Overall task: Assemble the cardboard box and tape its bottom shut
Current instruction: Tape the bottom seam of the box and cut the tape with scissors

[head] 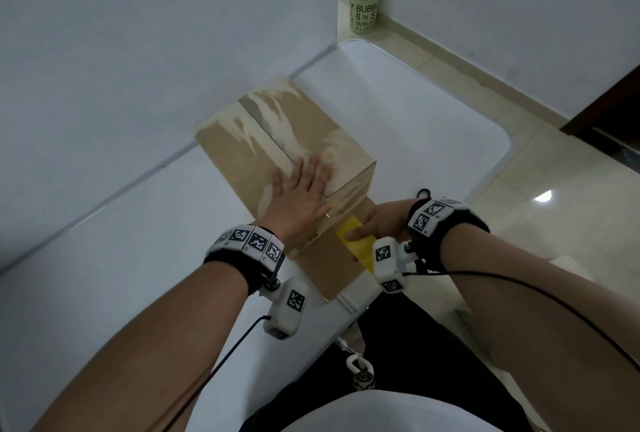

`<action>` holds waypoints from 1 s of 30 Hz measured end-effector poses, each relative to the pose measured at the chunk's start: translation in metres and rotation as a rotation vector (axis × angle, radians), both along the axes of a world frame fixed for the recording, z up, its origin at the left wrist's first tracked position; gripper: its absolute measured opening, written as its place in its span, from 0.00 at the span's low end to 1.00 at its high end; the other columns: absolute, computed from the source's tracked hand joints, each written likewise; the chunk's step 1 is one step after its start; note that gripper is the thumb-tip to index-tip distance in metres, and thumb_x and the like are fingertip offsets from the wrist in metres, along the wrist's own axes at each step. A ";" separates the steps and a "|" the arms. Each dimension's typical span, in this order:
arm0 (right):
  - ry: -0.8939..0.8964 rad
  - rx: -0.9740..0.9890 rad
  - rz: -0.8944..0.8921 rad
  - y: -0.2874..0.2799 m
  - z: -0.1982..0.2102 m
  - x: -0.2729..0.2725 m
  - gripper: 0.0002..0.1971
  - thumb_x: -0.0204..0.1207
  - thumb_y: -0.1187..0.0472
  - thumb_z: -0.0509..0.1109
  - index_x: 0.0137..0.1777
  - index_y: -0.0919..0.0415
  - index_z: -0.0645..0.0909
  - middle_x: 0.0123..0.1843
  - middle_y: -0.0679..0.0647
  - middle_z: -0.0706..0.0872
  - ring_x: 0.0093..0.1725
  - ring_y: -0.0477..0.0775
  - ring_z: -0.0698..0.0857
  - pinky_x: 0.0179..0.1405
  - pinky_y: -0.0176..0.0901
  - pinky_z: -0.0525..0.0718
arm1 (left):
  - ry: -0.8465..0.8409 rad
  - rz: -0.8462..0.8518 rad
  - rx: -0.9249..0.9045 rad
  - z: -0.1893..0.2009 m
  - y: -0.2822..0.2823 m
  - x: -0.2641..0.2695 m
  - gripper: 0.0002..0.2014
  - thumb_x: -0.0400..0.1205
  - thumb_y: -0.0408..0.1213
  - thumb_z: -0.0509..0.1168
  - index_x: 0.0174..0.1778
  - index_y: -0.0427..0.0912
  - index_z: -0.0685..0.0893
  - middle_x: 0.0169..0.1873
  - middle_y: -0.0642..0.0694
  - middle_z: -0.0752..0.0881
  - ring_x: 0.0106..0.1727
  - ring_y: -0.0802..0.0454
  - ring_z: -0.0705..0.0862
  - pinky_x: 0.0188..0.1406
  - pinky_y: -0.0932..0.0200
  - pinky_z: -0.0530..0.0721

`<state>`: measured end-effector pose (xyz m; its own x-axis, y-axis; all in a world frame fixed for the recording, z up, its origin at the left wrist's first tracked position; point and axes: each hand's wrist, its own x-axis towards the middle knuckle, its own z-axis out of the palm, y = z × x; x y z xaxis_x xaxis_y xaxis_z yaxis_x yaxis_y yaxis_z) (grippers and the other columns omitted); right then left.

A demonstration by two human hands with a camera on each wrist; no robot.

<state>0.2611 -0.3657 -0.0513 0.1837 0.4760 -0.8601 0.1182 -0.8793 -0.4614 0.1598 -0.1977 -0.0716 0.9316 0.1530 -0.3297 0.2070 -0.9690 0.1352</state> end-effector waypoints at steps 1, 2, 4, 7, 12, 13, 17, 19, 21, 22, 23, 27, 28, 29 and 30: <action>-0.026 0.000 -0.008 0.000 0.001 -0.002 0.23 0.76 0.44 0.71 0.66 0.57 0.79 0.51 0.48 0.92 0.48 0.55 0.83 0.55 0.50 0.85 | -0.001 -0.009 0.006 -0.002 0.000 0.002 0.36 0.87 0.57 0.46 0.83 0.54 0.31 0.83 0.50 0.28 0.83 0.45 0.29 0.77 0.30 0.32; -0.075 -0.002 -0.024 0.000 0.000 -0.003 0.14 0.77 0.45 0.70 0.51 0.54 0.79 0.33 0.42 0.90 0.37 0.51 0.80 0.41 0.43 0.84 | -0.008 -0.006 0.011 -0.005 -0.002 0.001 0.36 0.87 0.57 0.45 0.83 0.54 0.31 0.83 0.50 0.29 0.83 0.45 0.29 0.77 0.30 0.32; -0.189 0.016 -0.037 0.005 -0.004 -0.004 0.15 0.78 0.46 0.70 0.36 0.50 0.70 0.25 0.43 0.78 0.29 0.46 0.72 0.28 0.34 0.75 | -0.049 0.018 0.018 -0.006 -0.004 -0.001 0.35 0.87 0.58 0.43 0.83 0.54 0.32 0.83 0.50 0.30 0.84 0.46 0.30 0.78 0.31 0.32; -0.236 0.076 -0.034 0.013 -0.018 -0.007 0.20 0.76 0.45 0.71 0.62 0.56 0.79 0.54 0.51 0.85 0.50 0.52 0.85 0.50 0.32 0.83 | -0.105 0.041 0.062 -0.004 -0.008 -0.003 0.35 0.87 0.58 0.45 0.84 0.52 0.35 0.84 0.49 0.33 0.84 0.44 0.33 0.78 0.30 0.35; -0.167 0.058 -0.105 0.017 -0.049 -0.006 0.54 0.52 0.20 0.67 0.70 0.62 0.78 0.63 0.59 0.86 0.57 0.61 0.87 0.59 0.55 0.86 | -0.134 0.088 0.083 -0.002 -0.014 0.000 0.36 0.85 0.56 0.53 0.85 0.52 0.42 0.85 0.47 0.41 0.86 0.41 0.40 0.79 0.28 0.42; -0.151 0.048 -0.130 0.016 -0.045 -0.006 0.51 0.58 0.20 0.64 0.70 0.62 0.76 0.62 0.57 0.85 0.56 0.60 0.87 0.57 0.52 0.86 | -0.149 0.105 0.074 -0.001 -0.014 0.002 0.37 0.84 0.57 0.55 0.85 0.53 0.46 0.85 0.47 0.44 0.85 0.41 0.43 0.79 0.28 0.42; -0.180 0.041 -0.423 -0.009 -0.048 0.023 0.24 0.84 0.44 0.57 0.56 0.66 0.83 0.46 0.57 0.90 0.45 0.56 0.89 0.44 0.41 0.84 | -0.152 0.129 0.090 0.009 -0.014 0.013 0.36 0.77 0.60 0.62 0.78 0.55 0.57 0.79 0.44 0.57 0.79 0.37 0.56 0.75 0.25 0.54; -0.369 0.008 -0.543 -0.025 -0.057 0.045 0.15 0.83 0.57 0.60 0.53 0.66 0.85 0.50 0.61 0.90 0.45 0.57 0.88 0.44 0.41 0.84 | -0.134 0.119 0.139 0.014 -0.013 0.020 0.35 0.75 0.65 0.60 0.74 0.53 0.60 0.74 0.43 0.61 0.75 0.37 0.61 0.70 0.26 0.62; -0.556 -0.124 -0.486 -0.041 -0.064 0.058 0.14 0.80 0.62 0.59 0.58 0.60 0.85 0.59 0.59 0.87 0.57 0.61 0.85 0.59 0.45 0.81 | -0.125 0.165 0.139 0.021 -0.012 0.030 0.34 0.76 0.72 0.51 0.71 0.53 0.63 0.70 0.44 0.64 0.72 0.38 0.65 0.66 0.28 0.67; -0.602 -0.178 -0.433 -0.048 -0.068 0.062 0.16 0.79 0.62 0.58 0.61 0.55 0.83 0.62 0.58 0.85 0.60 0.62 0.83 0.64 0.49 0.79 | -0.134 0.206 0.118 0.025 -0.011 0.035 0.33 0.77 0.73 0.47 0.68 0.53 0.66 0.68 0.44 0.66 0.70 0.38 0.66 0.65 0.30 0.69; -0.617 -0.216 -0.390 -0.054 -0.072 0.066 0.18 0.78 0.61 0.57 0.63 0.51 0.82 0.65 0.58 0.83 0.61 0.62 0.82 0.67 0.52 0.78 | -0.153 0.245 0.096 0.028 -0.010 0.040 0.32 0.78 0.72 0.45 0.65 0.52 0.69 0.66 0.44 0.68 0.68 0.39 0.68 0.64 0.31 0.70; -0.585 -0.281 -0.298 -0.074 -0.109 0.080 0.25 0.77 0.61 0.53 0.70 0.41 0.75 0.82 0.55 0.62 0.77 0.63 0.67 0.78 0.57 0.66 | -0.209 0.346 0.040 0.033 -0.001 0.059 0.25 0.86 0.61 0.44 0.59 0.45 0.74 0.61 0.43 0.74 0.64 0.39 0.71 0.60 0.37 0.70; -0.593 -0.302 -0.291 -0.078 -0.112 0.083 0.26 0.77 0.62 0.52 0.70 0.39 0.75 0.83 0.53 0.59 0.78 0.63 0.64 0.79 0.56 0.64 | -0.205 0.363 0.025 0.032 0.002 0.062 0.24 0.86 0.60 0.44 0.59 0.44 0.74 0.61 0.42 0.74 0.64 0.39 0.71 0.60 0.37 0.70; -0.616 -0.329 -0.299 -0.080 -0.113 0.086 0.27 0.77 0.64 0.51 0.69 0.37 0.75 0.82 0.52 0.58 0.76 0.63 0.64 0.79 0.53 0.63 | -0.193 0.377 0.014 0.031 0.004 0.064 0.24 0.87 0.59 0.45 0.60 0.43 0.74 0.62 0.42 0.74 0.64 0.39 0.71 0.61 0.37 0.69; -0.623 -0.340 -0.344 -0.082 -0.113 0.086 0.28 0.78 0.66 0.51 0.68 0.36 0.75 0.80 0.52 0.59 0.73 0.64 0.65 0.77 0.50 0.65 | -0.180 0.385 0.013 0.029 0.005 0.066 0.24 0.87 0.58 0.45 0.61 0.43 0.74 0.63 0.41 0.74 0.65 0.40 0.71 0.61 0.38 0.69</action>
